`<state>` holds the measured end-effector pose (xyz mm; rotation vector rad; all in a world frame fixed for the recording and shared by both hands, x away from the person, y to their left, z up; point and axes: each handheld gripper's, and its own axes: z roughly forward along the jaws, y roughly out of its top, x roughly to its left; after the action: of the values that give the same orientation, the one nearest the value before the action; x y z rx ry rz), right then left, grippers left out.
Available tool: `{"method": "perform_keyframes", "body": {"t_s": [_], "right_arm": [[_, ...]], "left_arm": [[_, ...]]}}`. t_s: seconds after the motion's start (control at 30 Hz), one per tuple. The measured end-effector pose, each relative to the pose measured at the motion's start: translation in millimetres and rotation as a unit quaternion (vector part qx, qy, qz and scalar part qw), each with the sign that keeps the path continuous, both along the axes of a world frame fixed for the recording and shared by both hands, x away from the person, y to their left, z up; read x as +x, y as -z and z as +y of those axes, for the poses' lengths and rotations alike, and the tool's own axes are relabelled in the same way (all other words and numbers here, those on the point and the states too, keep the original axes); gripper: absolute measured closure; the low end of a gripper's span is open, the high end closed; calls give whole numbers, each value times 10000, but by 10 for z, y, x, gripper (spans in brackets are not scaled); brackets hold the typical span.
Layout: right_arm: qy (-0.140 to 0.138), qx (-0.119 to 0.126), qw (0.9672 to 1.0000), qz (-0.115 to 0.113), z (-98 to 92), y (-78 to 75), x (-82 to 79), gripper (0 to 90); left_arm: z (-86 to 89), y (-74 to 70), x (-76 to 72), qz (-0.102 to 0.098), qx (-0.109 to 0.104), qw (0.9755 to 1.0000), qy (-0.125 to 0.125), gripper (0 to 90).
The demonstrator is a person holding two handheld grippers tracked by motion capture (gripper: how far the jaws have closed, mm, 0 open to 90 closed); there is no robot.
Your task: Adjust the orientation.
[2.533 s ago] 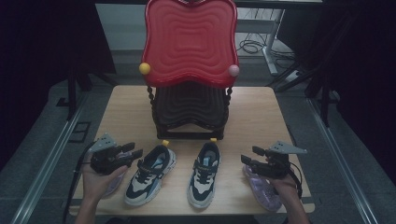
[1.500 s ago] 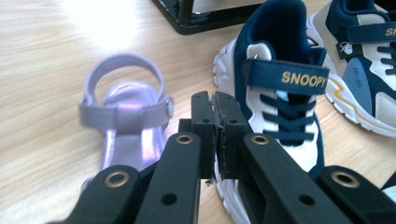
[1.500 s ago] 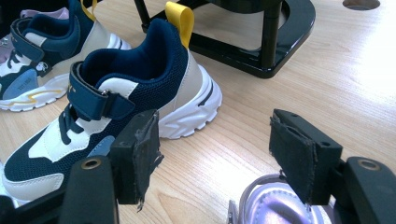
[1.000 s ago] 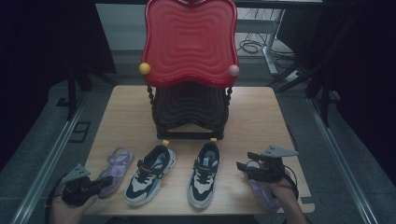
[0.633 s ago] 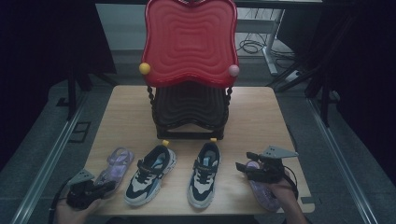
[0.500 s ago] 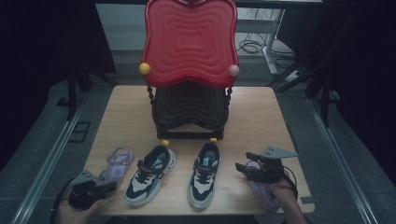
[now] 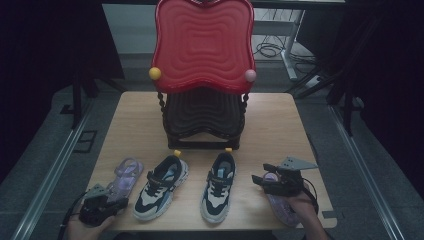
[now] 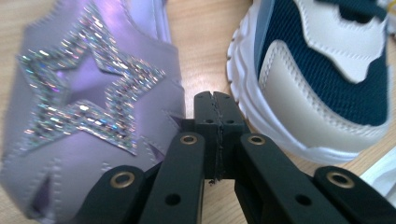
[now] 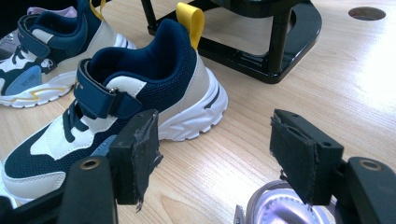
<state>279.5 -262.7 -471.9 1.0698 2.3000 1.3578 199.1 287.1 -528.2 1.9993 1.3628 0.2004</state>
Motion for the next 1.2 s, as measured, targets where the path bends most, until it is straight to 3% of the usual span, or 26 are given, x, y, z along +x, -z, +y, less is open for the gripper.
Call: {"method": "perform_keyframes", "body": {"t_s": [0.23, 0.33, 0.43, 1.2], "right_arm": [[12, -20, 10000, 37, -1, 22, -2, 327], [15, -8, 10000, 21, -4, 16, -6, 327], [26, -13, 10000, 34, -8, 19, -8, 327], [33, -26, 10000, 43, -19, 33, -6, 327]], "left_arm": [[1, 27, -7, 8, 14, 10000, -56, 898], [31, 19, 4, 37, 126, 9999, -103, 898], [85, 16, 11, 71, 63, 9998, -145, 898], [143, -19, 54, 141, 248, 9995, -122, 899]]}}
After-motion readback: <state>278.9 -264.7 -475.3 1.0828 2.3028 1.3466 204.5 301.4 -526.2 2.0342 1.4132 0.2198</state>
